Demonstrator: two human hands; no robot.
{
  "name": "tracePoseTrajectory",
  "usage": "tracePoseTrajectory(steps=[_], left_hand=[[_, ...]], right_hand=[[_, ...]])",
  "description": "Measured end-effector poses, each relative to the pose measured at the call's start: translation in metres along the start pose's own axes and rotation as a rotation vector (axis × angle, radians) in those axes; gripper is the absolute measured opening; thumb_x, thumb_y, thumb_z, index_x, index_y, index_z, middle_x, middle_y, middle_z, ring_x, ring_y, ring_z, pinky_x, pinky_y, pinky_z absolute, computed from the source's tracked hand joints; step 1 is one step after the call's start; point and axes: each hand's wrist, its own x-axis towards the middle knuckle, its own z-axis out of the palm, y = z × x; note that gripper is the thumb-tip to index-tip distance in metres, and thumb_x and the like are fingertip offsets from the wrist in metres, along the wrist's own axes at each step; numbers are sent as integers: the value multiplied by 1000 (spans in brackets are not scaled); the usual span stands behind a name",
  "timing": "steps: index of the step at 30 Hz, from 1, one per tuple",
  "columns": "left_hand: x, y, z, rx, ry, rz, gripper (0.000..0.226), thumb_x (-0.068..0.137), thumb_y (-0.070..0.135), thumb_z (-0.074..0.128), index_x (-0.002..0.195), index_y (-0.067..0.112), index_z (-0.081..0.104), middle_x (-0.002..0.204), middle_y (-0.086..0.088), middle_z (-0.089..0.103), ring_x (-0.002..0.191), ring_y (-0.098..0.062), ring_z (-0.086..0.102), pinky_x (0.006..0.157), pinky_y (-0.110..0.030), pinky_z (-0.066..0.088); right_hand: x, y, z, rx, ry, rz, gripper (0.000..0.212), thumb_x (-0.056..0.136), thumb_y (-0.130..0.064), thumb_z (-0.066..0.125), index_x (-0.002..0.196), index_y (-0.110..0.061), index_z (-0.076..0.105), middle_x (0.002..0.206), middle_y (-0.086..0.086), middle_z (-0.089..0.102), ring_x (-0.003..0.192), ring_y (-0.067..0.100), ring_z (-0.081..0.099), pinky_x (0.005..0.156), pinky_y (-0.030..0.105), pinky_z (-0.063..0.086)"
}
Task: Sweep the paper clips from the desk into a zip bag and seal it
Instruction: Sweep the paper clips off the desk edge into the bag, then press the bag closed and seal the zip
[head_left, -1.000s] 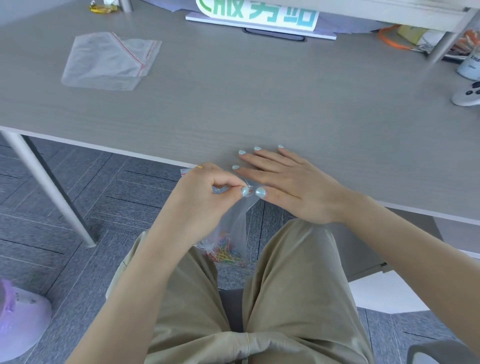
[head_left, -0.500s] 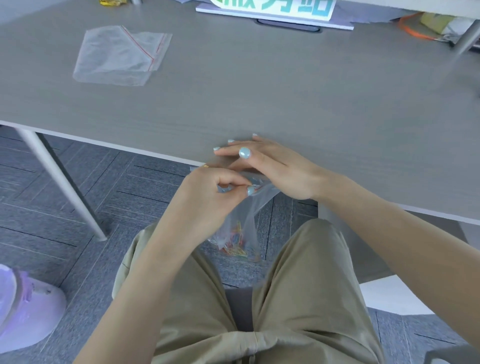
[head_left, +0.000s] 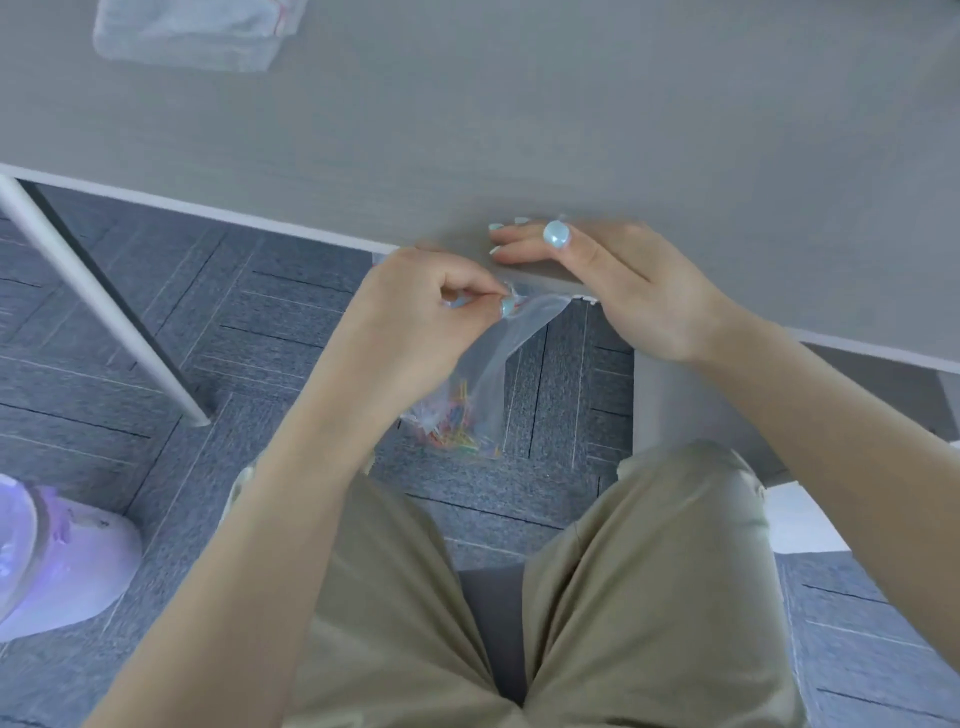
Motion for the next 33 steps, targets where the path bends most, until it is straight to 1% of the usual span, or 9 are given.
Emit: tracePoseTrajectory(steps=[8,13,17,21,24,27,30,32,33], left_hand=[[-5,-8,4,2,-7,24,11,79,24,63,82,20,73,66,22,57,65,11,52,62,0,35],[-16,-19,10,27,-1,77,15,80,24,62,84,13,73,71,-2,62,62,-1,46,54,-9,35],[-36,-29,13,24,13,83,15,80,26,62,86,18,73,65,8,58,56,0,48,52,-7,35],[-59,-38,14,15,13,76,15,80,27,62,86,17,72,62,13,56,56,0,48,51,-7,34],[-77,-46,12,7,7,67,13,79,26,62,82,19,72,64,10,59,56,1,47,51,-8,33],[-99,-61,9,19,-15,14,13,80,21,61,82,19,73,63,12,59,53,5,50,51,-5,34],[-119,-82,9,24,-57,-73,11,81,25,60,77,27,71,80,-14,68,64,-18,55,48,-19,32],[-131,-102,11,30,-72,-167,12,81,26,60,77,29,70,82,-12,69,72,-27,60,51,-20,34],[-135,-115,11,38,-87,-200,12,82,25,59,81,26,71,78,-1,68,70,-18,61,53,-14,35]], right_hand=[[-5,1,8,-64,66,-44,42,95,-37,30,120,-21,59,127,-22,49,127,-6,40,111,24,29],[-15,-1,25,-171,158,-77,41,95,-38,32,125,-22,55,133,-12,52,128,-3,40,109,21,29],[-28,-7,38,-313,209,-128,42,96,-33,35,114,-7,61,140,-4,48,126,-7,35,103,17,29],[-43,-10,57,-366,149,-91,45,93,-35,34,106,3,56,122,23,58,115,31,52,96,41,39],[-59,-5,85,-375,29,-27,35,91,-40,37,107,-20,61,112,5,65,104,24,57,93,41,44],[-79,3,120,-384,-40,67,22,90,-36,45,102,-26,60,92,-3,63,85,20,57,84,36,45],[-88,13,153,-342,-71,114,17,91,-27,46,96,-27,62,86,-10,63,70,15,58,97,38,38],[-88,21,175,-281,-117,157,19,92,-25,46,97,-25,64,85,-14,60,68,10,53,85,33,39],[-86,25,186,-257,-147,170,19,93,-25,46,97,-24,64,85,-15,60,69,9,53,75,30,39]])
